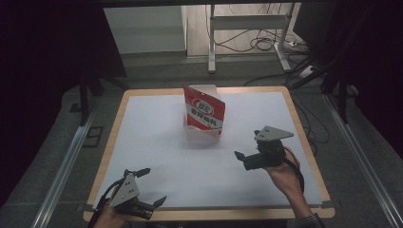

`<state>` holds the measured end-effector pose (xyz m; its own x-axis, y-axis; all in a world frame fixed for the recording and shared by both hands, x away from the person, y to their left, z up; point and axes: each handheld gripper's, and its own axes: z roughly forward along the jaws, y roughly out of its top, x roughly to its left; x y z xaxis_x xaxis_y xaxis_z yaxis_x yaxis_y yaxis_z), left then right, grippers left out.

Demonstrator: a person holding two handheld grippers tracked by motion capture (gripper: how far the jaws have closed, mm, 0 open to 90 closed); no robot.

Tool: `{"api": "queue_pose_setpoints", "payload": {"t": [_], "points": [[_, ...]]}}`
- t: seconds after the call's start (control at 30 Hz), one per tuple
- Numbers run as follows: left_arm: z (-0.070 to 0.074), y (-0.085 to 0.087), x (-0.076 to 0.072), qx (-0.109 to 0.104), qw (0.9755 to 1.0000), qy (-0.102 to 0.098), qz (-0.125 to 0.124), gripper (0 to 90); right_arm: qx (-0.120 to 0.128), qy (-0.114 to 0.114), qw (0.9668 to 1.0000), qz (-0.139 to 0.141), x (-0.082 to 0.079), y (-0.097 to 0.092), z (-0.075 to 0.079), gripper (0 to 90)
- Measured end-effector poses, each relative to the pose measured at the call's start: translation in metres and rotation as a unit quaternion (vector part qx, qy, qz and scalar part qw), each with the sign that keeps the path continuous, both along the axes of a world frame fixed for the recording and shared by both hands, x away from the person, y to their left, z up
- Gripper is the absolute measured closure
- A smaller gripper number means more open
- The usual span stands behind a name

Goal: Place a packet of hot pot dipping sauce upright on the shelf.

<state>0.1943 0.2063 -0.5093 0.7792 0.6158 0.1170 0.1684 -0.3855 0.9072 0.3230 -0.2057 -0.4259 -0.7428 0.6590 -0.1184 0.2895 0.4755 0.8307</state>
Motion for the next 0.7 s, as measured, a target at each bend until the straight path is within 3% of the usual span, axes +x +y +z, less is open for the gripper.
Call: {"api": "queue_pose_setpoints", "payload": {"t": [0.7], "points": [[0.000,0.000,0.000,-0.006,1.0000,0.002,0.002,0.0,0.006,0.008,0.9999,-0.012,-0.024,-0.019,-0.019,0.0]]}}
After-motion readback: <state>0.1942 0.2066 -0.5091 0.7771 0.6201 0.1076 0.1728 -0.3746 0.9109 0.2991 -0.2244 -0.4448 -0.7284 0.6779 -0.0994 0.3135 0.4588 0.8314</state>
